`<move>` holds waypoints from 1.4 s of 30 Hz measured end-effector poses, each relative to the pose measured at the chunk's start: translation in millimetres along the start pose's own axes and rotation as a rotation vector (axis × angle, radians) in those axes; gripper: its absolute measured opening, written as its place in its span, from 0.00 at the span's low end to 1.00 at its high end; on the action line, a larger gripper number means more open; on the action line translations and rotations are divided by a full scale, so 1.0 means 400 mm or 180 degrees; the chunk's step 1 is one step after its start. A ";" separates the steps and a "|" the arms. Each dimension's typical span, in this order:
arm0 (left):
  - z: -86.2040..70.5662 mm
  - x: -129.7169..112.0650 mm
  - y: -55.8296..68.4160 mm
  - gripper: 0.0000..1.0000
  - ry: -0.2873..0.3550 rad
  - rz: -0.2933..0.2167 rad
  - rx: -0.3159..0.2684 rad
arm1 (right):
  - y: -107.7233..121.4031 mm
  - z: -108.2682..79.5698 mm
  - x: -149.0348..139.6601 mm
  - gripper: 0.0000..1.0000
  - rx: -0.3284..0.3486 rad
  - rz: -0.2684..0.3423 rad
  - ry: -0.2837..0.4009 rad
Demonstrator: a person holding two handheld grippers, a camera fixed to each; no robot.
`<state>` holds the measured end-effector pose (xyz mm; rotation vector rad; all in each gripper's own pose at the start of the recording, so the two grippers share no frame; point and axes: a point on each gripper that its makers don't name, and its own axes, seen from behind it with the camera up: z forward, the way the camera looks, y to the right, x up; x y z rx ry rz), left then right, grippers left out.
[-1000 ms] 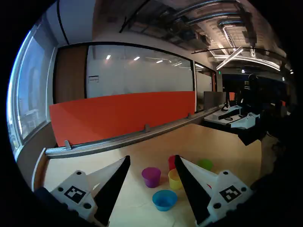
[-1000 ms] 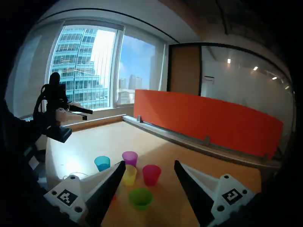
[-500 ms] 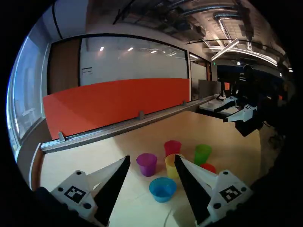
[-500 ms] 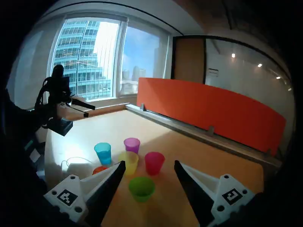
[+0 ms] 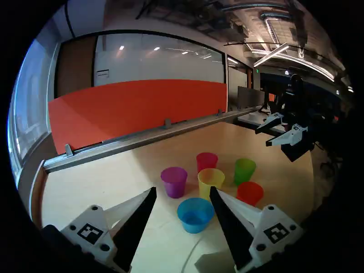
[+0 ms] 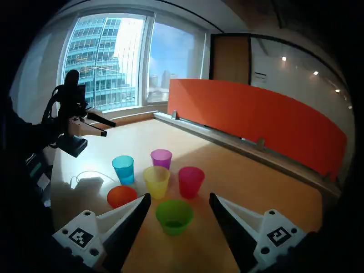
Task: Pour water
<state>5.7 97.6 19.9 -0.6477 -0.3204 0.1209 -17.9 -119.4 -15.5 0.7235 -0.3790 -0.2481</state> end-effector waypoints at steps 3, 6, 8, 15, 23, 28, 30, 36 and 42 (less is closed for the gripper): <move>0.008 -0.023 0.004 0.86 -0.0059 0.0011 -0.0022 | 0.000 0.011 -0.022 1.00 0.0003 0.0001 -0.0038; 0.015 -0.047 0.013 0.86 -0.0129 0.0033 -0.0049 | 0.002 0.021 -0.043 1.00 0.0004 0.0006 -0.0081; 0.021 -0.065 0.022 0.86 -0.0186 0.0039 -0.0080 | 0.004 0.026 -0.056 1.00 0.0005 0.0002 -0.0110; 0.037 -0.114 0.050 0.86 -0.0338 0.0062 -0.0188 | 0.000 0.039 -0.098 1.00 0.0024 -0.0029 -0.0202; 0.045 -0.160 0.071 0.86 -0.0475 0.0090 -0.0256 | -0.009 0.056 -0.140 1.00 0.0053 -0.0007 -0.0299; 0.046 -0.187 0.079 0.86 -0.0560 0.0103 -0.0290 | -0.011 0.063 -0.160 1.00 0.0064 -0.0007 -0.0350; 0.048 -0.200 0.077 0.86 -0.0609 0.0112 -0.0287 | -0.012 0.065 -0.167 1.00 0.0067 -0.0007 -0.0368; 0.057 -0.225 0.077 0.86 -0.0701 0.0103 -0.0305 | -0.014 0.078 -0.182 1.00 0.0083 0.0003 -0.0405; 0.069 -0.243 0.078 0.86 -0.0773 0.0153 -0.0308 | -0.015 0.090 -0.203 1.00 0.0086 -0.0019 -0.0471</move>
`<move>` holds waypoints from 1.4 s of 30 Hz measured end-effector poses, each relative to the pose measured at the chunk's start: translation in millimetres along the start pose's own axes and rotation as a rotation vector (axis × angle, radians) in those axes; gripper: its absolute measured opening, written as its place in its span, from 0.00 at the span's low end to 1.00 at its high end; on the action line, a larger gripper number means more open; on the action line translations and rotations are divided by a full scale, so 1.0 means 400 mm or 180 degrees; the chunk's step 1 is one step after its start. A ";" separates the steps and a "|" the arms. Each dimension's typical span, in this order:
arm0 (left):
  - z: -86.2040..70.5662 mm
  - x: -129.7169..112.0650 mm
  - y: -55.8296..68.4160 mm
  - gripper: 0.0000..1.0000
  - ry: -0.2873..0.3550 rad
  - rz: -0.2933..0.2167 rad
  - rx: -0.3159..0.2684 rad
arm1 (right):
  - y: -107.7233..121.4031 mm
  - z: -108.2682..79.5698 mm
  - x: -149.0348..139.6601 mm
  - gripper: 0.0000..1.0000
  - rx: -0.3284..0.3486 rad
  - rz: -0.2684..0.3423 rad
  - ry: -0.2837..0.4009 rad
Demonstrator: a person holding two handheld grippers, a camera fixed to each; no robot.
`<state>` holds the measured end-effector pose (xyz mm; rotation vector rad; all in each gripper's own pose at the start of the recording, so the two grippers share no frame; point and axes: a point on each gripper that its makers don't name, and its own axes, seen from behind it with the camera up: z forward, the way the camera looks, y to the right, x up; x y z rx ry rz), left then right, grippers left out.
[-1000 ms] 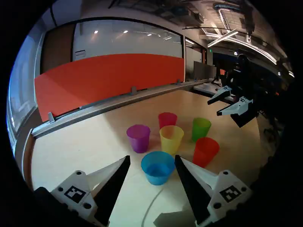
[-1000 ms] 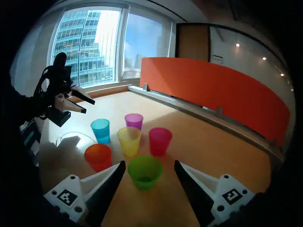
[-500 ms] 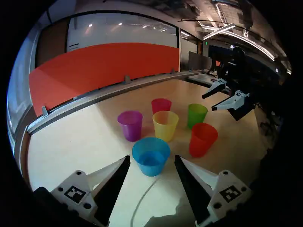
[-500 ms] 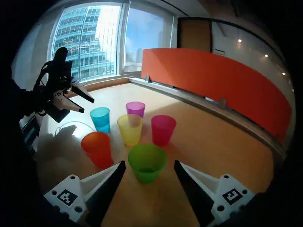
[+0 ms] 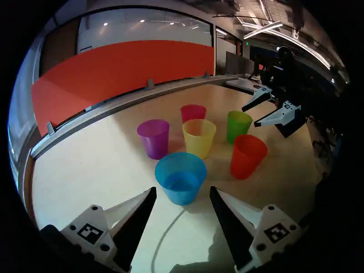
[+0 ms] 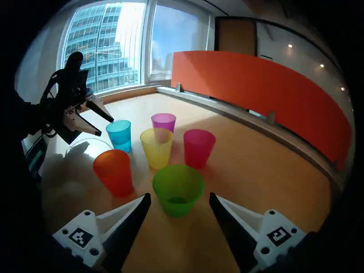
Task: Pour water
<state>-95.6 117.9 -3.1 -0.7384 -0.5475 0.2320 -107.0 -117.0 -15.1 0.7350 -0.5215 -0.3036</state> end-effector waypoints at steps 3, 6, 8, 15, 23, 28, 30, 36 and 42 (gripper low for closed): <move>0.011 -0.008 -0.005 0.86 -0.0049 0.0009 0.0006 | 0.000 0.008 -0.007 1.00 -0.0010 -0.0004 -0.0017; 0.022 -0.012 -0.007 0.86 -0.0074 0.0002 -0.0004 | -0.001 0.016 -0.011 1.00 0.0000 0.0001 -0.0034; 0.029 -0.012 -0.007 0.86 -0.0087 0.0009 -0.0016 | -0.003 0.022 -0.012 1.00 0.0005 0.0004 -0.0041; 0.053 -0.010 -0.010 0.86 -0.0130 0.0064 -0.0026 | -0.002 0.046 -0.016 1.00 0.0011 0.0003 -0.0062; 0.080 -0.012 -0.010 0.86 -0.0177 0.0092 -0.0051 | -0.011 0.079 -0.019 1.00 0.0070 0.0012 -0.0081; 0.095 -0.012 -0.010 0.86 -0.0196 0.0096 -0.0073 | -0.011 0.096 -0.017 1.00 0.0090 0.0003 -0.0087; 0.101 -0.010 -0.010 0.86 -0.0195 0.0096 -0.0079 | -0.010 0.102 -0.016 1.00 0.0095 -0.0001 -0.0089; 0.118 -0.006 -0.008 0.86 -0.0206 0.0093 -0.0100 | -0.009 0.114 -0.015 1.00 0.0109 0.0015 -0.0095; 0.130 0.003 -0.008 0.87 -0.0196 0.0095 -0.0102 | -0.009 0.120 -0.012 1.00 0.0114 0.0023 -0.0088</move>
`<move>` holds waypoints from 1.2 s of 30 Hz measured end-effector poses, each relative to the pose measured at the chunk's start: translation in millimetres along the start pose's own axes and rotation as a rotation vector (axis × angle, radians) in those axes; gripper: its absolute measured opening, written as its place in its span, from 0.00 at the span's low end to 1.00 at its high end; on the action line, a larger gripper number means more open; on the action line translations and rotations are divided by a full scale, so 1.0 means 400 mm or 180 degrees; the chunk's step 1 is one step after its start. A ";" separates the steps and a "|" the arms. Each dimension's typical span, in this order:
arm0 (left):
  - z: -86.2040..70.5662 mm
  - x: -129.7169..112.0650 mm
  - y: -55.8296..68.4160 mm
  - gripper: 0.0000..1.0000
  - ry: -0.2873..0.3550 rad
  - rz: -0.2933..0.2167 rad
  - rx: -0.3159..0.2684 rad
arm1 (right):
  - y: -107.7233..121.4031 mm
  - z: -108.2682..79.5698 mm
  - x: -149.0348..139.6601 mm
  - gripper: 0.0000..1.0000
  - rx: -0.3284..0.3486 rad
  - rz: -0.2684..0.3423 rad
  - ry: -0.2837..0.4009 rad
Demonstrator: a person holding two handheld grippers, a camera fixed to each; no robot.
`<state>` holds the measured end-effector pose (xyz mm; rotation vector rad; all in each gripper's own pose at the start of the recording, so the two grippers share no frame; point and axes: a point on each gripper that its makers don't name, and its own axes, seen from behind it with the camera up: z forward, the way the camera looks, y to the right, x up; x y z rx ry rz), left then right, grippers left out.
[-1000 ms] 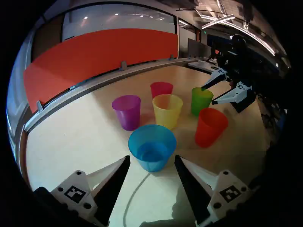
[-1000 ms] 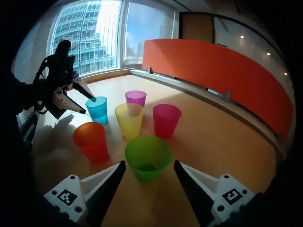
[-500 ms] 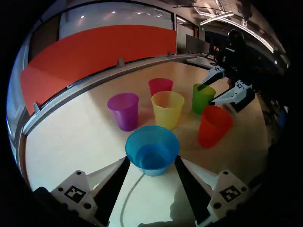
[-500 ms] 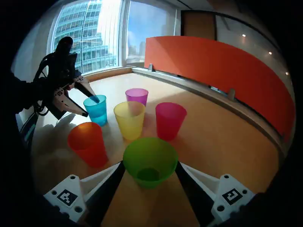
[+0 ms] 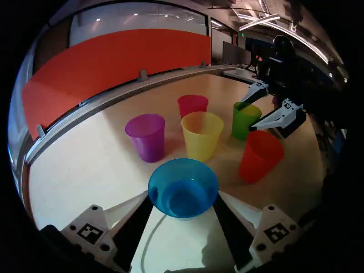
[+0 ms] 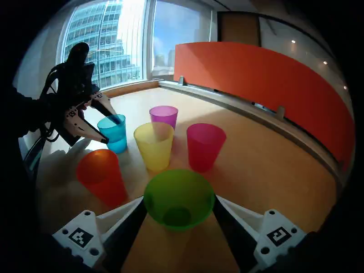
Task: Pour water
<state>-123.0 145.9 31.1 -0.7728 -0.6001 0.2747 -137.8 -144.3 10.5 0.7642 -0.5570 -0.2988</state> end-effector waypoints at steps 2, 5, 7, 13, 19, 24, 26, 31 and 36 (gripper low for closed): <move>0.002 0.002 0.000 0.87 -0.0001 -0.0002 -0.0002 | -0.001 0.001 0.002 1.00 0.0003 0.0000 0.0004; 0.003 0.004 0.000 0.87 0.0002 -0.0005 -0.0005 | -0.001 0.003 0.006 1.00 0.0006 0.0004 0.0011; 0.003 0.004 0.000 0.87 0.0007 -0.0014 -0.0005 | -0.001 0.005 0.007 1.00 0.0009 0.0008 0.0015; 0.005 0.006 0.000 0.86 0.0027 -0.0079 -0.0001 | -0.002 0.007 0.008 0.99 0.0026 0.0018 0.0015; 0.007 0.008 -0.002 0.86 0.0047 -0.0087 0.0021 | 0.001 0.007 0.001 0.93 0.0014 0.0002 -0.0009; 0.006 0.007 -0.002 0.85 0.0051 -0.0081 0.0031 | 0.006 0.007 -0.001 0.91 0.0000 0.0009 -0.0014; 0.005 0.007 -0.002 0.85 0.0048 -0.0083 0.0029 | 0.006 0.006 -0.001 0.90 0.0003 0.0002 -0.0013; 0.004 0.008 0.003 0.85 0.0045 -0.0078 0.0013 | 0.003 0.001 0.007 0.90 0.0007 -0.0012 0.0014; 0.000 0.017 0.006 0.85 0.0078 -0.0077 0.0020 | 0.001 -0.008 0.022 0.90 0.0024 0.0023 0.0053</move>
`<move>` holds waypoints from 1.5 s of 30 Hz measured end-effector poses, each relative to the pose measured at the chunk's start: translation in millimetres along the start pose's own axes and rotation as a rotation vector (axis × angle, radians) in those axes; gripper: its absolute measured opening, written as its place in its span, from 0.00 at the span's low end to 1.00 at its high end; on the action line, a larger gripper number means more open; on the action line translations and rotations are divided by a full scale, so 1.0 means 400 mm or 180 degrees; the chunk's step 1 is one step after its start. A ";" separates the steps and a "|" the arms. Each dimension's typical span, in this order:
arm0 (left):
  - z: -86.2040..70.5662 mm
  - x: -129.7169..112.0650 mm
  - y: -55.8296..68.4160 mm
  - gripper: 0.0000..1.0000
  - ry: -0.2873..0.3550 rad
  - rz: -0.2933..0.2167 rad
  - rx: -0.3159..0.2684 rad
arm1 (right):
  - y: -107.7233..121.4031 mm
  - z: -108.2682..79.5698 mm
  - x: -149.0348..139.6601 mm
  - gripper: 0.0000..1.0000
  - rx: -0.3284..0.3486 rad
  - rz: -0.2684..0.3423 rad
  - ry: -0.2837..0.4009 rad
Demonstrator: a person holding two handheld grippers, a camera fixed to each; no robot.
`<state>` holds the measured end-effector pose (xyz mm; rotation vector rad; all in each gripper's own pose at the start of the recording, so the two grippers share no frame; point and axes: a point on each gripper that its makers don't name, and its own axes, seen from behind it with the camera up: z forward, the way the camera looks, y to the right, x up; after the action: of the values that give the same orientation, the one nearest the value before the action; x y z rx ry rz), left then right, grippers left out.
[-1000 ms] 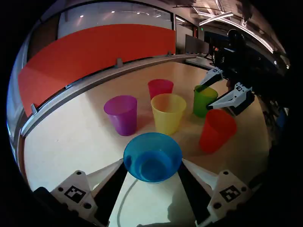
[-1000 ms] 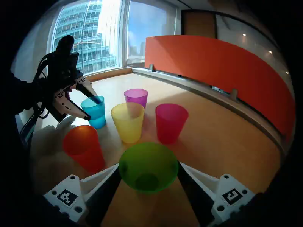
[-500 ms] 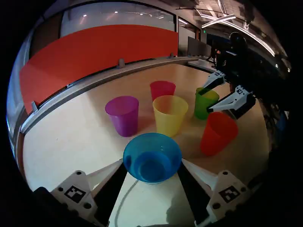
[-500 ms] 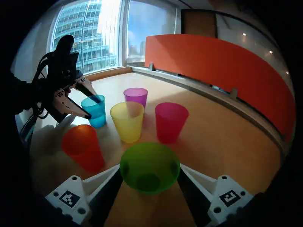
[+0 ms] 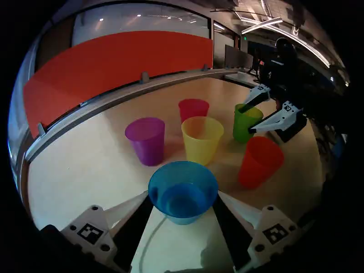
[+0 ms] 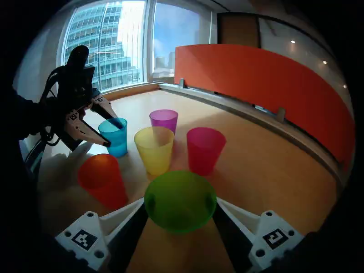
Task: Pour water
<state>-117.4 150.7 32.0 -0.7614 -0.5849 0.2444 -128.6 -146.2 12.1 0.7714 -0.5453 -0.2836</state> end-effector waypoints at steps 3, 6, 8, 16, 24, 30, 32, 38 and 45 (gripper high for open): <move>-0.006 0.010 -0.002 0.85 0.0035 -0.0018 0.0013 | 0.002 -0.006 0.006 0.90 -0.0007 0.0005 0.0009; -0.014 0.024 -0.005 0.85 0.0077 -0.0041 0.0024 | 0.005 -0.013 0.015 0.91 -0.0024 -0.0001 0.0022; -0.023 0.036 -0.008 0.85 0.0115 -0.0059 0.0036 | 0.004 -0.018 0.024 0.90 -0.0027 0.0000 0.0037; -0.062 0.083 -0.014 0.85 0.0267 -0.0045 0.0119 | 0.000 -0.046 0.067 0.90 -0.0048 -0.0020 0.0123; -0.103 0.136 -0.008 0.85 0.0428 -0.0009 0.0191 | -0.008 -0.082 0.132 0.91 -0.0057 -0.0076 0.0255; -0.135 0.177 -0.010 0.85 0.0571 -0.0036 0.0240 | -0.015 -0.112 0.187 0.91 -0.0084 -0.0095 0.0406; -0.144 0.188 -0.010 0.85 0.0616 -0.0047 0.0248 | -0.021 -0.120 0.200 0.91 -0.0083 -0.0096 0.0452; -0.169 0.216 -0.013 0.85 0.0737 -0.0051 0.0293 | -0.037 -0.133 0.230 0.91 -0.0083 -0.0095 0.0561; -0.195 0.251 -0.007 0.85 0.0886 -0.0053 0.0325 | -0.053 -0.140 0.267 0.91 -0.0100 -0.0110 0.0711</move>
<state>9.6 145.1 30.3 -0.6772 -0.3128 0.1480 -10.0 -174.5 2.3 0.7714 -0.3164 -0.2339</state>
